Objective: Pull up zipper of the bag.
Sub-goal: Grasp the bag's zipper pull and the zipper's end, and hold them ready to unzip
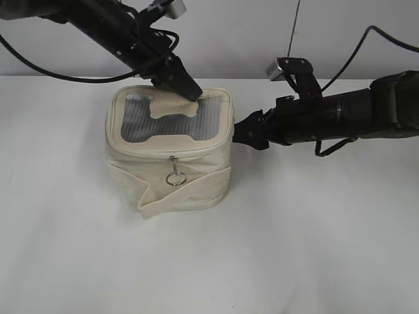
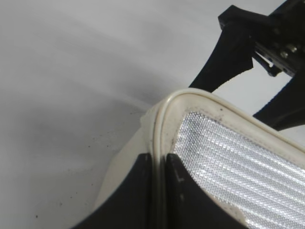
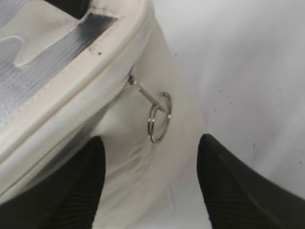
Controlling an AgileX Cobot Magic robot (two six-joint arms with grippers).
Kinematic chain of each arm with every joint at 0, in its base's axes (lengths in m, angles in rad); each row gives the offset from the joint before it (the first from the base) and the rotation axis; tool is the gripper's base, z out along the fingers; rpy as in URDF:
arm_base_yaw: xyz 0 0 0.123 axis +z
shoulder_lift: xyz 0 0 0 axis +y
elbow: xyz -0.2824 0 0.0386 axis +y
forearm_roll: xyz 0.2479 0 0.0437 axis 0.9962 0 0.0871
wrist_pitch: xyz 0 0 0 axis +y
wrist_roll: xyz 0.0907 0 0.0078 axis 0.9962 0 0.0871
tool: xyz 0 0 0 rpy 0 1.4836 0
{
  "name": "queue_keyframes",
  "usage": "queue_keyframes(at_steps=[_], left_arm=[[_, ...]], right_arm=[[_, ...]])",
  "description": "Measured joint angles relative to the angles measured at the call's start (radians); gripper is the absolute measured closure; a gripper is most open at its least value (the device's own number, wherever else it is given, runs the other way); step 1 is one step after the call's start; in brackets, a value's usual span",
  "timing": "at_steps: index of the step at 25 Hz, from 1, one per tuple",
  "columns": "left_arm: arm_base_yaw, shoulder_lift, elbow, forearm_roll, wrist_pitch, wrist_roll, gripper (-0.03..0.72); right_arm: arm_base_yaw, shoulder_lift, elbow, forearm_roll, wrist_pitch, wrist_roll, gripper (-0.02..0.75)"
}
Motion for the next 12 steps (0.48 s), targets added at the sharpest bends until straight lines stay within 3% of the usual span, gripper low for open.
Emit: queue_keyframes(at_steps=[12], left_arm=[[-0.011,0.000,0.000,0.009,-0.011,-0.003,0.635]], right_arm=[[0.014,0.089,-0.114,0.000,-0.051,0.025,0.311]])
